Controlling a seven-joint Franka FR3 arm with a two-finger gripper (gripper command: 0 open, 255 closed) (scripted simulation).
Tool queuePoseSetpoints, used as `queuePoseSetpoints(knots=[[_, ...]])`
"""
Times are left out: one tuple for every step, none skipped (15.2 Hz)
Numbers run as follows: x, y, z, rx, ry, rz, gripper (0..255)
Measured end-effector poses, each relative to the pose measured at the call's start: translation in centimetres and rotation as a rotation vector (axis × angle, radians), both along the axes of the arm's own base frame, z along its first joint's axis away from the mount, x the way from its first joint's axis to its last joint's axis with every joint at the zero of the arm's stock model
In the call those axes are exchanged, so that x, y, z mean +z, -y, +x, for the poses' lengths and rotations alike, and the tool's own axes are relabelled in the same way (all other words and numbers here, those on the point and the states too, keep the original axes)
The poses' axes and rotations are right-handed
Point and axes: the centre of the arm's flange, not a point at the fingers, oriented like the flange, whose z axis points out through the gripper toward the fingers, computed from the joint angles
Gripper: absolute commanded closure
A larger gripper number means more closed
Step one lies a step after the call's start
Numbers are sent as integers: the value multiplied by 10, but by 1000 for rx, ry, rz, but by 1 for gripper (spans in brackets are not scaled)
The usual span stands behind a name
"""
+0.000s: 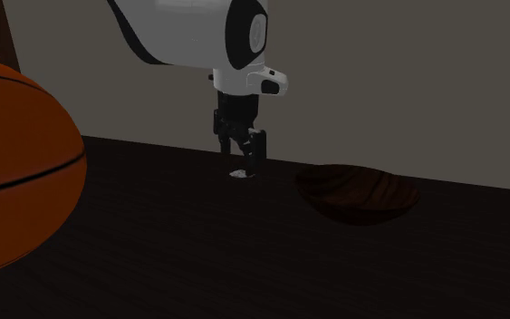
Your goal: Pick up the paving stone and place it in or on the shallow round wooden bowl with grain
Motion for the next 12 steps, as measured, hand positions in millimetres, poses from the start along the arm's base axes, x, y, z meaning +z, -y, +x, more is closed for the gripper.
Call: queuePoseSetpoints(knots=[[0,0,0,0,0,0,0],[0,0,0,0,0,0,0],[0,0,0,0,0,0,255],[0,0,0,0,0,0,255],[0,0,0,0,0,0,255],[0,0,0,0,0,0,255],[0,0,0,0,0,0,255],[0,0,0,0,0,0,255],[0,0,0,0,0,0,255],[0,0,0,0,0,0,255],[0,0,0,0,0,0,255],[0,0,0,0,0,0,255]])
